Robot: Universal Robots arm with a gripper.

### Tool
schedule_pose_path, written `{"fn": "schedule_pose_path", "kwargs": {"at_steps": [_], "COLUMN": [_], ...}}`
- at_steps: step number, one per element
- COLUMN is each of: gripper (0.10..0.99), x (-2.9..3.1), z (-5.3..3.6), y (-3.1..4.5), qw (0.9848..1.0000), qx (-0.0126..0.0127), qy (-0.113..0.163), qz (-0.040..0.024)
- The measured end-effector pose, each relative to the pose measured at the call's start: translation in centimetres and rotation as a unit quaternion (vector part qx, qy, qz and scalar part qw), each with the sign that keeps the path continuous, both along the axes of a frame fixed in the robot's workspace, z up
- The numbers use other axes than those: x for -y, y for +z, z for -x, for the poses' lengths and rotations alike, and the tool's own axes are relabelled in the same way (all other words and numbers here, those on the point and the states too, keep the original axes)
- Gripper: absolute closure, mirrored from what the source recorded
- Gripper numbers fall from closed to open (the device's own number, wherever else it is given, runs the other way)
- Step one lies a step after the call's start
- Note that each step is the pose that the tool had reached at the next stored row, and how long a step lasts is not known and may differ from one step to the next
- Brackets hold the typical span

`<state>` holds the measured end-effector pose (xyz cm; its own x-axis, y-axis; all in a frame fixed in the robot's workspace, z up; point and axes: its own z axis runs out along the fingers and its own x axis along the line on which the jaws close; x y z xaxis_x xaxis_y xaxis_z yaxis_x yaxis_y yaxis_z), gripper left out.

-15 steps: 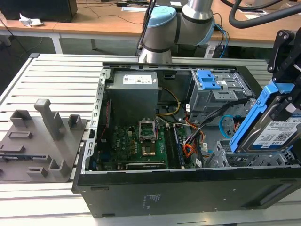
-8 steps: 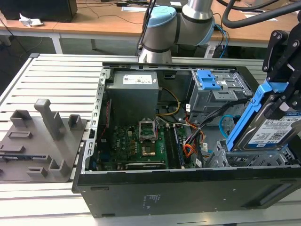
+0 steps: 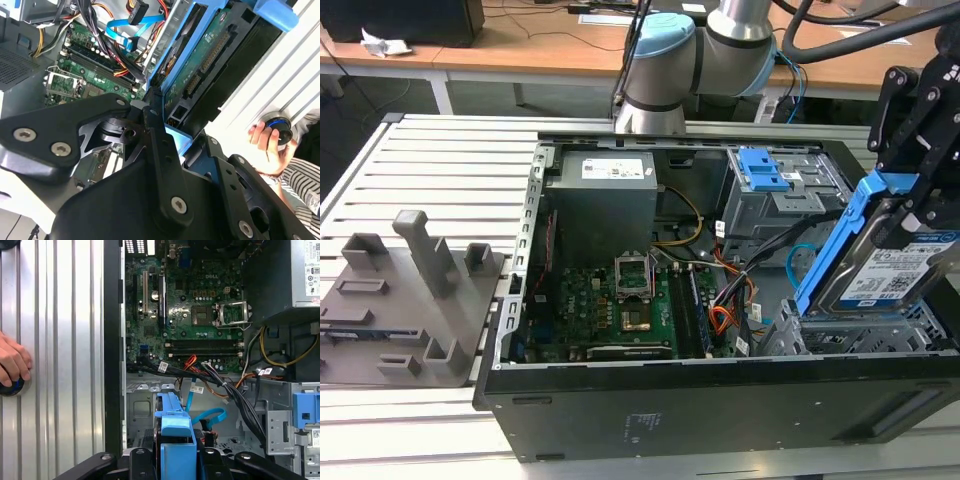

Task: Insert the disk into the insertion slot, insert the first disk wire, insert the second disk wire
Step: 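Insert the disk into the insertion slot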

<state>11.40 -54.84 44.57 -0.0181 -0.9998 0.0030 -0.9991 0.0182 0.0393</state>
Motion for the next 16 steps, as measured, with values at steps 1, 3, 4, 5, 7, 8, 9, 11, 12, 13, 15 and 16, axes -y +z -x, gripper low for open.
{"fn": "schedule_pose_path", "kwargs": {"at_steps": [1, 3, 4, 5, 7, 8, 9, 11, 12, 13, 15, 16], "gripper": [0.722, 0.722, 0.722, 0.722, 0.722, 0.722, 0.722, 0.722, 0.722, 0.722, 0.722, 0.722], "x": [-0.04, -0.1, -0.12, -0.14, -0.16, -0.16, -0.16, -0.15, -0.15, -0.15, -0.15, -0.15], "z": [0.03, 0.07, 0.07, 0.08, 0.08, 0.09, 0.09, 0.09, 0.08, 0.08, 0.09, 0.09], "y": [-0.06, -0.16, -0.22, -0.3, -0.53, -0.7, -0.84, -1.14, -1.34, -1.57, -2.08, -2.16], "qw": [1.0, 1.0, 1.0, 1.0, 1.0, 1.0, 1.0, 1.0, 1.0, 1.0, 1.0, 1.0], "qx": [0.0, 0.0, 0.0, 0.0, 0.0, 0.0, 0.0, 0.0, 0.0, 0.0, 0.0, 0.0], "qy": [0.0, 0.0, 0.0, 0.0, 0.0, 0.0, 0.0, 0.0, 0.0, 0.0, 0.0, 0.0], "qz": [0.0, -0.0001, -0.0001, -0.0001, 0.0001, 0.0, 0.0, 0.0, 0.0, 0.0, -0.0001, 0.0]}}
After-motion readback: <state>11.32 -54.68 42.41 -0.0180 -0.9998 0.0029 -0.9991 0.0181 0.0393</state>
